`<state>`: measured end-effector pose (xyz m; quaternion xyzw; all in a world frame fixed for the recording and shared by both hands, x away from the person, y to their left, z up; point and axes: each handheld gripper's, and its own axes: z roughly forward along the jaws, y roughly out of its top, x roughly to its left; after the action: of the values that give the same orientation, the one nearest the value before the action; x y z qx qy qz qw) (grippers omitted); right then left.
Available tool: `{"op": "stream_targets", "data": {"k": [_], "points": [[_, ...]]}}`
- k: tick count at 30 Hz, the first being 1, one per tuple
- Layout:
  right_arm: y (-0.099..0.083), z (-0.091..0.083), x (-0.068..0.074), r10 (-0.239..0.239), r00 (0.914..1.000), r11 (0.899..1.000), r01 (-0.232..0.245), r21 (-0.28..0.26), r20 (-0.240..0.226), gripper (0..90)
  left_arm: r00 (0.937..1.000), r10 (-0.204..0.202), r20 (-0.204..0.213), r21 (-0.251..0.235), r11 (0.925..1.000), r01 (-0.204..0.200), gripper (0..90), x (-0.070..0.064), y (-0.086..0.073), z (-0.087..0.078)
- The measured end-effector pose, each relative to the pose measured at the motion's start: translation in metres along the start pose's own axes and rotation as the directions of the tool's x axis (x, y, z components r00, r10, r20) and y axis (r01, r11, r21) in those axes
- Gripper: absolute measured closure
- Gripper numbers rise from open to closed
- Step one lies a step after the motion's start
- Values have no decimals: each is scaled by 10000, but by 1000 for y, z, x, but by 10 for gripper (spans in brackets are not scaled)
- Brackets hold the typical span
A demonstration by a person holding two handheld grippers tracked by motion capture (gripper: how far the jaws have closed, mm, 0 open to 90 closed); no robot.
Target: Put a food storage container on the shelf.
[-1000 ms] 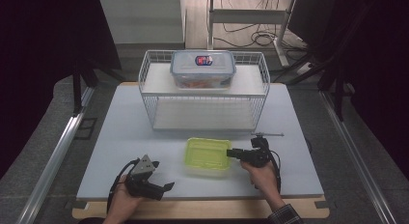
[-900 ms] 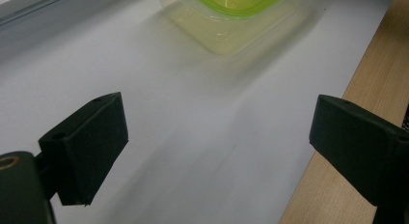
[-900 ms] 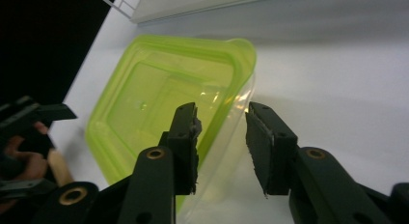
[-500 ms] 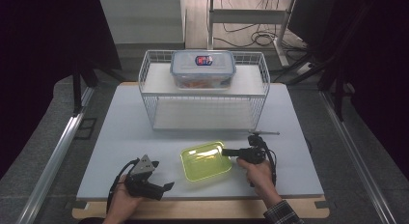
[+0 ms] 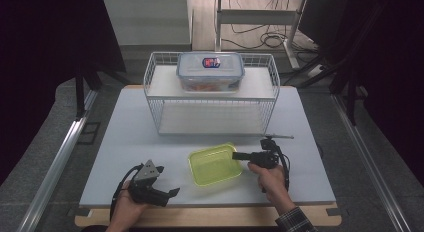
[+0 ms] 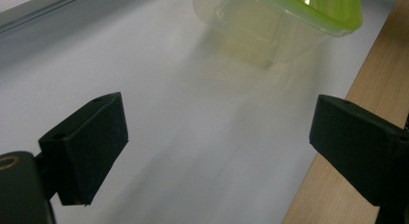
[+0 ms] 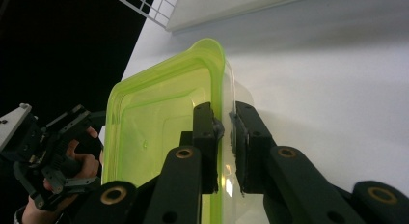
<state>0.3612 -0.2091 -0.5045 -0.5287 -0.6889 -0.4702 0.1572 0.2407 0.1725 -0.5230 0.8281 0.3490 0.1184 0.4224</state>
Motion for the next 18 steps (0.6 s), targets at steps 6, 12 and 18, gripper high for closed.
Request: {"op": "stream_targets", "data": {"k": [6,12,18], "points": [[2,-8,3,-32,10000,9997,30,-254,-83,808,10000,-18,-33,-2,10000,18,64,1,0,-1],[6,-16,7,-103,9997,9989,93,-468,-210,808,10000,-19,-60,-21,10000,19,64,2,0,-2],[11,-23,11,-51,9994,9970,25,-779,-335,808,10000,-36,-71,-23,10000,36,64,2,0,-2]]}}
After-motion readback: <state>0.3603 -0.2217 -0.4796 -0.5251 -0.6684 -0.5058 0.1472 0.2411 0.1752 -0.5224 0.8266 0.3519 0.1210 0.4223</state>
